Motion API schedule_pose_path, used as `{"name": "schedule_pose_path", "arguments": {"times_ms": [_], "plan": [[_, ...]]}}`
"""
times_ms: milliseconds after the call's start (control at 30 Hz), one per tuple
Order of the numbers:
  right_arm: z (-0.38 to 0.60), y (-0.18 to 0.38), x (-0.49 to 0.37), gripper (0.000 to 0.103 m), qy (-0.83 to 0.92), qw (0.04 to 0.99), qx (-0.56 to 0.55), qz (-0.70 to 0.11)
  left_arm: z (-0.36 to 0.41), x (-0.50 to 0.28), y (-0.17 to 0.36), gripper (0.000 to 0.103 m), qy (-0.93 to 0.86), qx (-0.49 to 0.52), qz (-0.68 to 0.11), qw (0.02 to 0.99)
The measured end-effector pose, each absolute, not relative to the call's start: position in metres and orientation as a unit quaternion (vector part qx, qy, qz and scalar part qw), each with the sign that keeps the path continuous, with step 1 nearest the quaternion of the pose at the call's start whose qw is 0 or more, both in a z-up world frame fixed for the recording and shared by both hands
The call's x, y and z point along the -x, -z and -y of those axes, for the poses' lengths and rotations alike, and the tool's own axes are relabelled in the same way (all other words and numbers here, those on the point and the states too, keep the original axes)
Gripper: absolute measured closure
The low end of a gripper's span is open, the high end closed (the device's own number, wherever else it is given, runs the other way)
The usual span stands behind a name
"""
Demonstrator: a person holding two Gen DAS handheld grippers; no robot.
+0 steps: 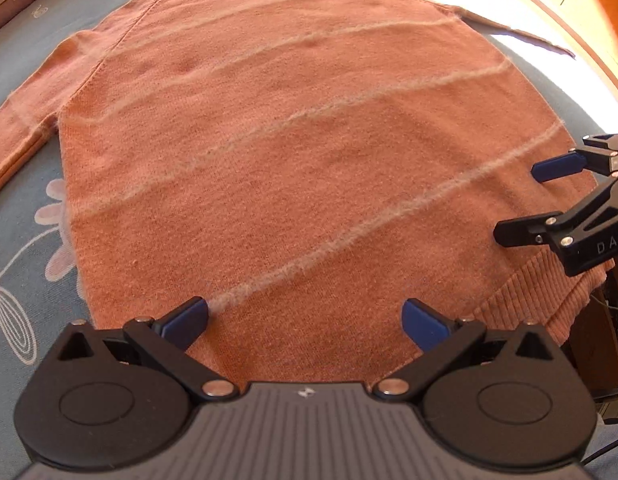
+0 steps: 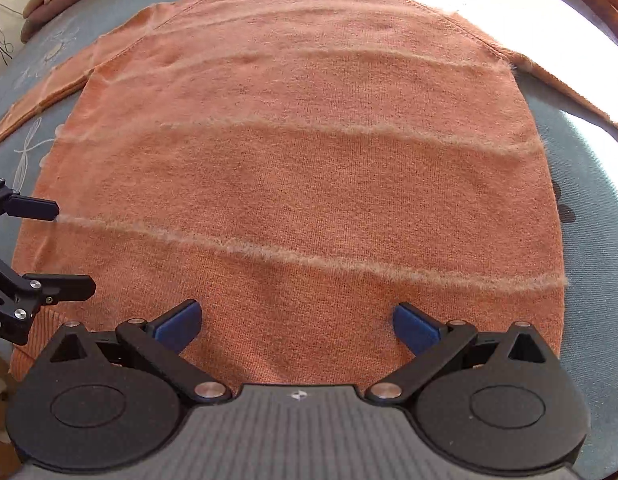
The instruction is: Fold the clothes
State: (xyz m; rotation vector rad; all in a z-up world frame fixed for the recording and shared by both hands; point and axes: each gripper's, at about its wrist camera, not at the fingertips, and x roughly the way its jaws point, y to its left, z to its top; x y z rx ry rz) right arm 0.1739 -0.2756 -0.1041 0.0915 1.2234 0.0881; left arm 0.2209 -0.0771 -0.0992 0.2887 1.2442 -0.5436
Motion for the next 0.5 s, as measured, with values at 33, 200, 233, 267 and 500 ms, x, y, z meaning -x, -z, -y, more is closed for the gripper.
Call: {"name": "schedule_pose_path", "arguments": {"times_ms": [33,200,233,267,500], "plan": [[0.274,0.105,-0.172,0.0,-0.043,0.816,-0.031,-0.575,0.073,-0.214,0.1,0.001,0.248,-0.133,-0.578,0.766],[0.269,0.108,-0.171,0.0,-0.043,0.812,-0.006,-0.583,0.059,-0.186,0.094,0.001,0.255,-0.134,-0.593,0.752],[0.27,0.108,-0.172,0.0,-0.04,0.811,-0.01,-0.583,0.058,-0.184,0.091,0.001,0.259,-0.127,-0.596,0.75],[0.271,0.108,-0.173,0.0,-0.036,0.81,-0.013,-0.585,0.057,-0.183,0.088,0.001,0.266,-0.121,-0.595,0.749],[0.268,0.109,-0.175,0.0,-0.026,0.806,-0.008,-0.592,0.06,-0.185,0.096,0.001,0.266,-0.109,-0.6,0.747]]}}
